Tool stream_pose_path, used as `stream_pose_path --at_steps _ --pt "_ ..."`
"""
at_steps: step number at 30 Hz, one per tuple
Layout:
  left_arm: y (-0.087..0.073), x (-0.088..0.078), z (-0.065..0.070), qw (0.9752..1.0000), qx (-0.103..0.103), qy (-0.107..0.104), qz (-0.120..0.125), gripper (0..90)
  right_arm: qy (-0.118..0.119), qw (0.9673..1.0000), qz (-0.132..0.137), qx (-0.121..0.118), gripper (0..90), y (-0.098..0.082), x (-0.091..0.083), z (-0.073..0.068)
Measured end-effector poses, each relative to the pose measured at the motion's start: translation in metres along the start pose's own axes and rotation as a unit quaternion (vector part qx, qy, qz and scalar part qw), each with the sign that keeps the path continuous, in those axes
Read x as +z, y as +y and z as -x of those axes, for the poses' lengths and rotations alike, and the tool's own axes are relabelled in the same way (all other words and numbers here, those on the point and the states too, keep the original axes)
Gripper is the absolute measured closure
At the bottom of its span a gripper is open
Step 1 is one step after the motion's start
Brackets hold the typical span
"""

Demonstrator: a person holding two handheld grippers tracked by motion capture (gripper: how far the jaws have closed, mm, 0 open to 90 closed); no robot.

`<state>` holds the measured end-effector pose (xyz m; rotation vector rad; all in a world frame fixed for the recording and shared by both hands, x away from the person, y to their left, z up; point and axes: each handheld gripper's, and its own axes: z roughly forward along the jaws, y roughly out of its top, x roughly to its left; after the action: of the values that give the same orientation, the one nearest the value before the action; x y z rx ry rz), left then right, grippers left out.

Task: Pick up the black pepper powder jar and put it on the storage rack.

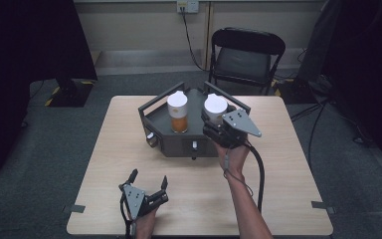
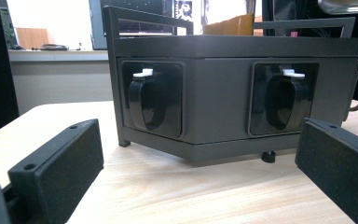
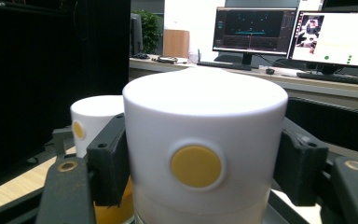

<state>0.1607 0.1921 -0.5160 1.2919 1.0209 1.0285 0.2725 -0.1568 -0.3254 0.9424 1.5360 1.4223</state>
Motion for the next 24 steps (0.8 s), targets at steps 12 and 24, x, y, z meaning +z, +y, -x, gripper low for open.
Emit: stream_pose_path --at_steps 12,24 --pt "0.0 0.0 0.0 1.0 0.001 0.0 0.0 0.3 -0.014 0.9998 -0.011 -0.006 30.1 0.003 0.031 -0.001" --pt "0.0 0.0 0.001 1.0 0.001 0.002 0.0 0.3 -0.01 0.9996 -0.027 0.007 30.1 -0.01 0.052 0.002"
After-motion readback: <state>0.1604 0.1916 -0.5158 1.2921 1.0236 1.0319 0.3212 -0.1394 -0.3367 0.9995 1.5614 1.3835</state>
